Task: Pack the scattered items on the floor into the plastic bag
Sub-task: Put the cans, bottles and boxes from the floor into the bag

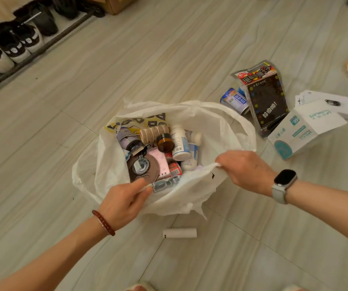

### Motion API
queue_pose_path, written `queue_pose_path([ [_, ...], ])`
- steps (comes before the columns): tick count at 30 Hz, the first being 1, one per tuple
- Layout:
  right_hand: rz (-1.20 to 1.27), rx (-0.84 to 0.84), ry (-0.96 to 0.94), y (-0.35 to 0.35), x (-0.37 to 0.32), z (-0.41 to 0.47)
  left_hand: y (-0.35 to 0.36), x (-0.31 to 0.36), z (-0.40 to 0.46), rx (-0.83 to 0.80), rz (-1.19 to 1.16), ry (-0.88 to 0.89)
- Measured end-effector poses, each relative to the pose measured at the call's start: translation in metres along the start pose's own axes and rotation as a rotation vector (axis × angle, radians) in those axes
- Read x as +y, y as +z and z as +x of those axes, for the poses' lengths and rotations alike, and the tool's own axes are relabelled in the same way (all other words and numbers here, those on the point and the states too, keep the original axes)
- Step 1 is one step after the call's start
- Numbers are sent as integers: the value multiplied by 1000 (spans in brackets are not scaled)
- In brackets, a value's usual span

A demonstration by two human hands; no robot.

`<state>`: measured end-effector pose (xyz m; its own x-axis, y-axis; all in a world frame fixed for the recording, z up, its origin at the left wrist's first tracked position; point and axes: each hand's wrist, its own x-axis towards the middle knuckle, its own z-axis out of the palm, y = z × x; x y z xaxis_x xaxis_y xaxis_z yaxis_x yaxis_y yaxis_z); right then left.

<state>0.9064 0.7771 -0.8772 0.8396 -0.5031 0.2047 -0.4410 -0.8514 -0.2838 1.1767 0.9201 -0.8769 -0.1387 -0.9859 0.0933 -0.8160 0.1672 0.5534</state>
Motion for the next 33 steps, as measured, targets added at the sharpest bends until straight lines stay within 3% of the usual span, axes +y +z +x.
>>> queue_pose_path([
  [3, -16, 119, -101, -9, -5, 18, -1, 1, 6, -34, 145, 58],
  [5, -75, -85, -123, -7, -6, 17, 5, 4, 7, -101, 261, 114],
  [7, -172, -449, -52, -4, -1, 9, 15, 5, 7, -168, 306, 158],
  [9, -205, -556, -9, 1, 5, -3, 19, 7, 11, -200, 293, 168],
  [15, -118, -258, -79, -7, 19, -24, 20, 26, 49, -121, 242, 152],
  [18, -141, 27, 80, -22, 36, -22, 27, 38, 76, -52, 231, 136],
  [21, -276, 174, 423, -39, 76, -27, 33, 55, 113, -31, 212, 131],
  [24, -365, 99, 791, -55, 111, -35, 37, 70, 148, -16, 209, 159],
  [27, -236, -63, 1079, -63, 141, -50, 51, 86, 189, -27, 187, 148],
  [30, -216, 6, 1106, -55, 153, -65, 74, 104, 234, -88, 238, 109],
  [33, -252, 175, 1073, -41, 152, -79, 110, 119, 280, -283, 314, 99],
])
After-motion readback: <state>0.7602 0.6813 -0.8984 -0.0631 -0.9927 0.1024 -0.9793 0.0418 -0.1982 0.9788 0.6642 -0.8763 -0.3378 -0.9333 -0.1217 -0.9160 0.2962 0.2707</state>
